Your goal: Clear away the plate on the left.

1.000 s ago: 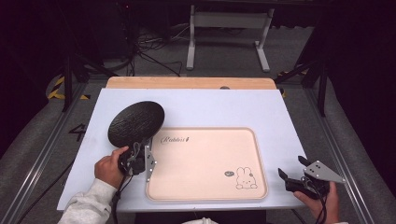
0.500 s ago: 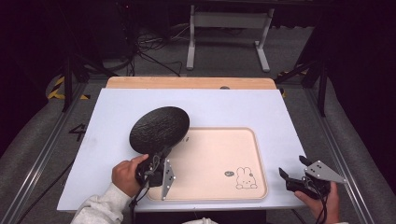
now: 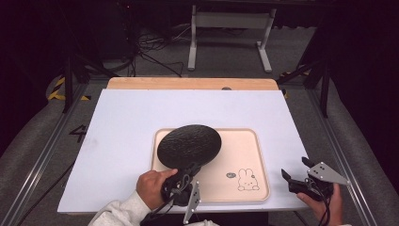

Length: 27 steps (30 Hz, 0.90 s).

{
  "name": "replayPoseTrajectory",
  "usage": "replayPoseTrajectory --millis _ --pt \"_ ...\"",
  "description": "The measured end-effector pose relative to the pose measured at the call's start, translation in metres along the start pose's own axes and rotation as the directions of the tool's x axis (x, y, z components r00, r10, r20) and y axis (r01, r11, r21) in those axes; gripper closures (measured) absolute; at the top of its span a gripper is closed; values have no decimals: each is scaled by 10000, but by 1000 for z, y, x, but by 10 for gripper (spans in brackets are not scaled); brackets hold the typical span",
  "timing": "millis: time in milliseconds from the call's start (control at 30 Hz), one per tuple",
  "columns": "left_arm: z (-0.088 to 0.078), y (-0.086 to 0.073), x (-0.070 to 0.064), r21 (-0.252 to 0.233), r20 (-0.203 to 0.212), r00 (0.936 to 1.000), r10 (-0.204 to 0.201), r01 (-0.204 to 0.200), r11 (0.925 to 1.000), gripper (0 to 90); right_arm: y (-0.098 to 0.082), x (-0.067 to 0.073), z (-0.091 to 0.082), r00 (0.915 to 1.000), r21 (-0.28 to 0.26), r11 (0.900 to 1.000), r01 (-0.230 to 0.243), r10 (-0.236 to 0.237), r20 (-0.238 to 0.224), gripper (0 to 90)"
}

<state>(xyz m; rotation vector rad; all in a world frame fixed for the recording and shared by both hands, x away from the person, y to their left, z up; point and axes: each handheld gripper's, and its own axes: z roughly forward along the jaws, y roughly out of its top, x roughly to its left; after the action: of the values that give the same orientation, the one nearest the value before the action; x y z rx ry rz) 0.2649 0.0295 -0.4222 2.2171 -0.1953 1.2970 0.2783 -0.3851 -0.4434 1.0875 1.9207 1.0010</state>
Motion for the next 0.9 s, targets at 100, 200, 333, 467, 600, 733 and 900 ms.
replayPoseTrajectory --millis 100,200,333,467,600,733,900 --pt "3 6 -5 -117 237 9997 30 -28 9999 836 0 1 0 10000 3 10000 18 -18 -6 140" --pt "8 11 -11 -293 470 9987 209 -195 9994 832 0 0 0 10000 10 10000 14 -14 2 140" --pt "13 16 -17 -325 539 9974 469 -452 9984 831 0 0 0 10000 0 10000 24 -24 -13 140" --pt "16 16 -17 -514 702 9970 331 -295 9982 837 0 0 0 10000 28 10000 38 -38 -23 139" --pt "21 14 -14 -884 1142 9934 -83 185 9959 854 -1 0 0 10000 42 10000 40 -40 -26 140" --pt "26 16 -15 -1060 1437 9896 -91 245 9941 863 -1 0 1 10000 49 10000 65 -65 -36 139" --pt "33 19 -12 -1245 1928 9811 -147 393 9914 864 -1 1 1 10000 77 10000 59 -59 -43 139"
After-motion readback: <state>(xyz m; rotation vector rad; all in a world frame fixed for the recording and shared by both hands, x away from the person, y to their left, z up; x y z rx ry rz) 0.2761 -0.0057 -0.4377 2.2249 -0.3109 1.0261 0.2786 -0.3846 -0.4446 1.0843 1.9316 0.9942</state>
